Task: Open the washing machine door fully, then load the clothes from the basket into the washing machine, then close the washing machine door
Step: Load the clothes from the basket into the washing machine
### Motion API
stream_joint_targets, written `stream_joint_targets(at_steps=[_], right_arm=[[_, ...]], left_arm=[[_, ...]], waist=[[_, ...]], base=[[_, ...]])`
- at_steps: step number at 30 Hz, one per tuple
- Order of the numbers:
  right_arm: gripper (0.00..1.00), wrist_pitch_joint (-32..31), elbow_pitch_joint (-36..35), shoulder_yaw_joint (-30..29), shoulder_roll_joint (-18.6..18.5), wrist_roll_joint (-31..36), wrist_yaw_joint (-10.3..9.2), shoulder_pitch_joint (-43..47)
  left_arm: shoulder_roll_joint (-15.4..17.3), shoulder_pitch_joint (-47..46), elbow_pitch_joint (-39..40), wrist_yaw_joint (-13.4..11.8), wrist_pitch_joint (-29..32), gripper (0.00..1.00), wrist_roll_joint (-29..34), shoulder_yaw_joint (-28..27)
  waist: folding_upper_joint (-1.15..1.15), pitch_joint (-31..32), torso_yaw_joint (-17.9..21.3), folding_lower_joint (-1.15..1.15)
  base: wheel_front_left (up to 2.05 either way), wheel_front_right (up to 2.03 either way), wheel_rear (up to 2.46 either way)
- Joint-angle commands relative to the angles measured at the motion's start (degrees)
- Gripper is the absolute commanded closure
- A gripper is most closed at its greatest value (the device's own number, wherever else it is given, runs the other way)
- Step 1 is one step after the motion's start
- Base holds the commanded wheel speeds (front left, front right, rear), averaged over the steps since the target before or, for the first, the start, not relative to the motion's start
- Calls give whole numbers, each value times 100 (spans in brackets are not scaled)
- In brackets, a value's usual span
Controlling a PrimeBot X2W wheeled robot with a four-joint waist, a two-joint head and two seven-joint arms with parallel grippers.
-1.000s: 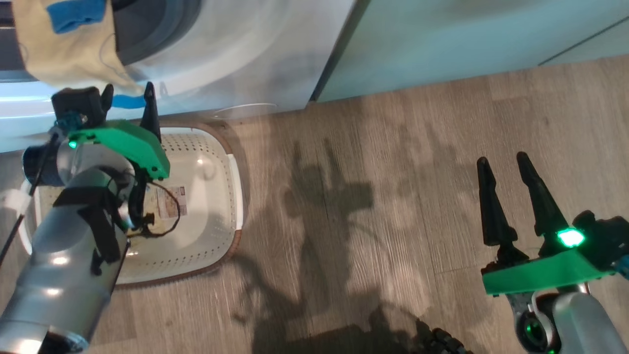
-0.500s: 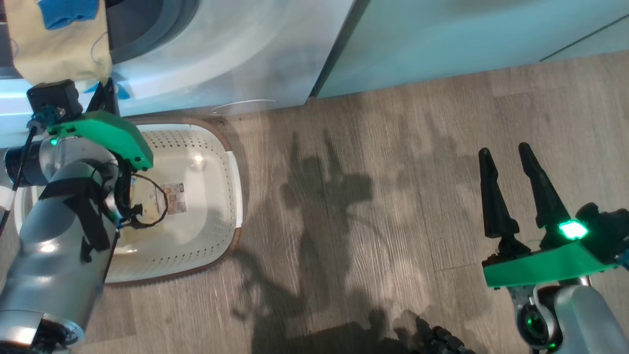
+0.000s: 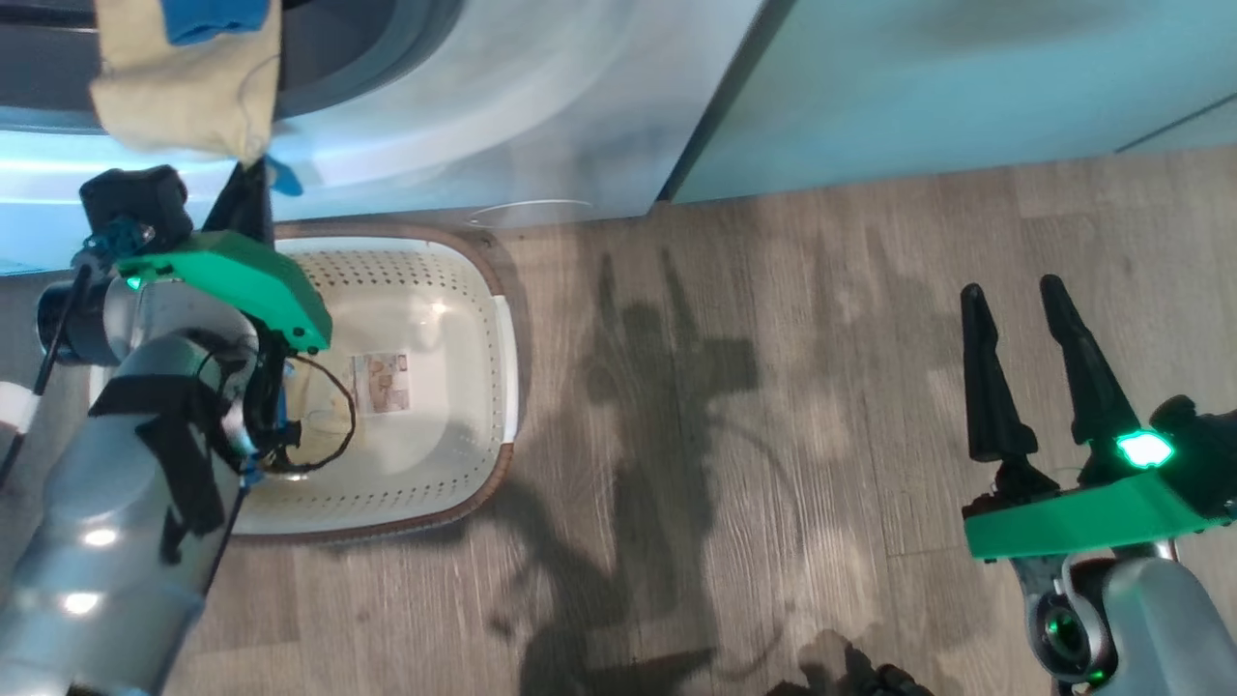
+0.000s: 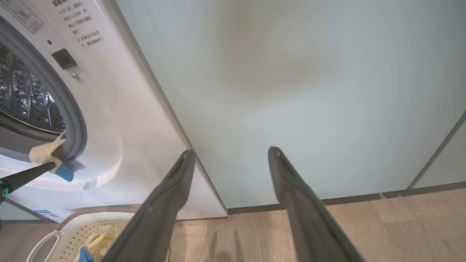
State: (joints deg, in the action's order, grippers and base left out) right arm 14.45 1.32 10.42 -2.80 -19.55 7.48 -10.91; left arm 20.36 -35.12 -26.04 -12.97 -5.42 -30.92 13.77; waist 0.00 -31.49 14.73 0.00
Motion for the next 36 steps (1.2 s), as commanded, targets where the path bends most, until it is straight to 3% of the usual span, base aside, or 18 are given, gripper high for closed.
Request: stream_joint_targets(at_steps=[1, 8, 13, 28, 34, 36], right_arm=[[0, 55, -188, 49, -8, 72, 1, 67], [0, 55, -194, 81, -8, 80, 1, 75], [0, 55, -200, 165, -8, 32, 1, 55], [0, 55, -204, 344, -8, -288, 1, -5], [0, 55, -214, 446, -8, -454, 1, -70], [0, 55, -230, 497, -8, -521, 1, -111]], left_arm=[[346, 25, 409, -69, 102, 100, 22, -149], [891, 238, 1978, -441, 833, 100, 196, -222], [1306, 46, 2374, -530, 1374, 100, 222, -355], [2185, -1474, 1270, -89, 2507, 100, 141, -435], [2513, -2280, 785, 104, 2473, 100, 408, -352], [2624, -2706, 531, 180, 2216, 100, 608, -297]], waist=[[0, 25, -47, 0], [0, 75, -90, 0], [0, 53, 48, 0], [0, -345, 696, 0], [0, -584, 961, 0], [0, -706, 1074, 0]], base=[[0, 0, 0], [0, 0, 0], [0, 0, 0], [0, 0, 0], [0, 0, 0], [0, 0, 0]])
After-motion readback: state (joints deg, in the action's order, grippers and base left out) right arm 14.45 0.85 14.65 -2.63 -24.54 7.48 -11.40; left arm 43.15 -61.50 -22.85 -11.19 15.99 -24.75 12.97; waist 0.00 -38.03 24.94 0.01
